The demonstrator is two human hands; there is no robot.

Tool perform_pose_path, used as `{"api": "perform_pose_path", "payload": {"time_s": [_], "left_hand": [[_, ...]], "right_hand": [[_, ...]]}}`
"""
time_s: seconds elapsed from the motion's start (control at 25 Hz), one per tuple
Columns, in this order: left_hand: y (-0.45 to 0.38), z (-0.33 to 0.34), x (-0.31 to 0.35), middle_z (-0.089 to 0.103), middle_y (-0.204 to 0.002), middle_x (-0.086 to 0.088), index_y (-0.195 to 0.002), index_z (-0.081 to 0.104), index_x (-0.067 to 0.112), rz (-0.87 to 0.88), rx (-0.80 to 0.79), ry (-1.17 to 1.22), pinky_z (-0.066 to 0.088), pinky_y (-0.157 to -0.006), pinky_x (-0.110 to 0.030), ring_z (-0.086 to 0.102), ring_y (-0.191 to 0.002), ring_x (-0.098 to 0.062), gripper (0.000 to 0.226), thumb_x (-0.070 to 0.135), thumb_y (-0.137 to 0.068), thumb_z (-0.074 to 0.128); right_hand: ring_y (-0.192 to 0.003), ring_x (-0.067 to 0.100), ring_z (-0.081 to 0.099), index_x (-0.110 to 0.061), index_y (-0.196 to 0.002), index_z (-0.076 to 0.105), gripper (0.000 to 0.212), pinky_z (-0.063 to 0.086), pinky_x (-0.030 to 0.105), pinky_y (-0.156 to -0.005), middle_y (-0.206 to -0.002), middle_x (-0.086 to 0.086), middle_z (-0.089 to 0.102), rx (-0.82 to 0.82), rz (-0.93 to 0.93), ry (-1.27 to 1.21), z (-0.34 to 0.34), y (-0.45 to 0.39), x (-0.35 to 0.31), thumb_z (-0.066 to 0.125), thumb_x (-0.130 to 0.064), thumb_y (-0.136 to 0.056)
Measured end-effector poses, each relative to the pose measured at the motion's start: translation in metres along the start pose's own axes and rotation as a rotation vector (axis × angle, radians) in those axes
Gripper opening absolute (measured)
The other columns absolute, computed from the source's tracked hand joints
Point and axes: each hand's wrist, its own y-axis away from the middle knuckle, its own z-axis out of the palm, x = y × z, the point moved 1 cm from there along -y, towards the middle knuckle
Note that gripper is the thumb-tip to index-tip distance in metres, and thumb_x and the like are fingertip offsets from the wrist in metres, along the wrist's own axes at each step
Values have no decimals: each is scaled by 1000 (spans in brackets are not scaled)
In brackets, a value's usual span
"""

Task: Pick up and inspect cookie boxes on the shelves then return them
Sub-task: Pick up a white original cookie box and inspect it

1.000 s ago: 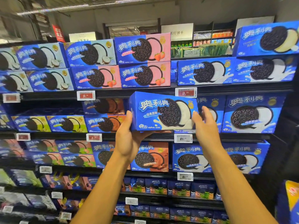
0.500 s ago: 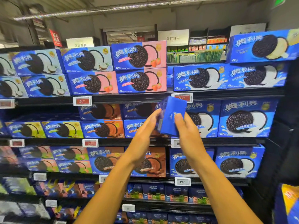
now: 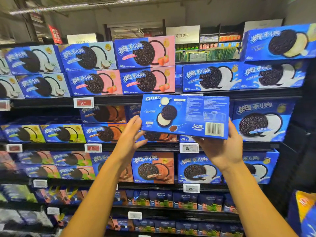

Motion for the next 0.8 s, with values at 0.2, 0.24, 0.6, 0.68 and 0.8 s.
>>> {"api": "perform_pose_path", "payload": {"time_s": [0.2,0.24,0.6,0.68,0.8], "left_hand": [[15,16,10,65,-131,-7,-132,60,22,196,-103,96,56,-85,-32,63,-118,-23,46,46,-92,60],[16,17,10,64,-132,-9,-133,58,19,194,-86,112,57,-86,-32,62,-119,-25,47,42,-92,60],[16,11,6,64,-131,-11,-136,53,13,191,-43,120,55,-91,-36,63,-118,-25,52,38,-90,60],[15,8,4,63,-132,-10,-138,51,14,177,-24,139,55,-93,-38,63,-117,-25,57,38,-88,64],[16,5,0,64,-132,-9,-137,51,14,163,-22,149,56,-90,-35,64,-117,-24,49,33,-92,60]], "right_hand": [[-112,29,64,-21,-129,62,45,57,45,-85,-125,7,68,6,-24,-23,-6,-2,2,29,-43,-107],[-108,28,66,-23,-123,66,43,58,44,-83,-120,6,70,26,-42,1,-6,-3,1,30,-40,-108],[-111,26,65,-26,-120,71,45,55,44,-92,-123,5,70,82,-57,133,-11,-4,4,30,-39,-110],[-112,28,64,-26,-121,71,41,54,46,-94,-122,5,70,112,-55,160,-12,-5,5,34,-38,-109],[-113,30,60,-19,-138,56,40,48,52,-96,-124,7,67,136,-85,216,-12,-6,8,39,-38,-107]]}}
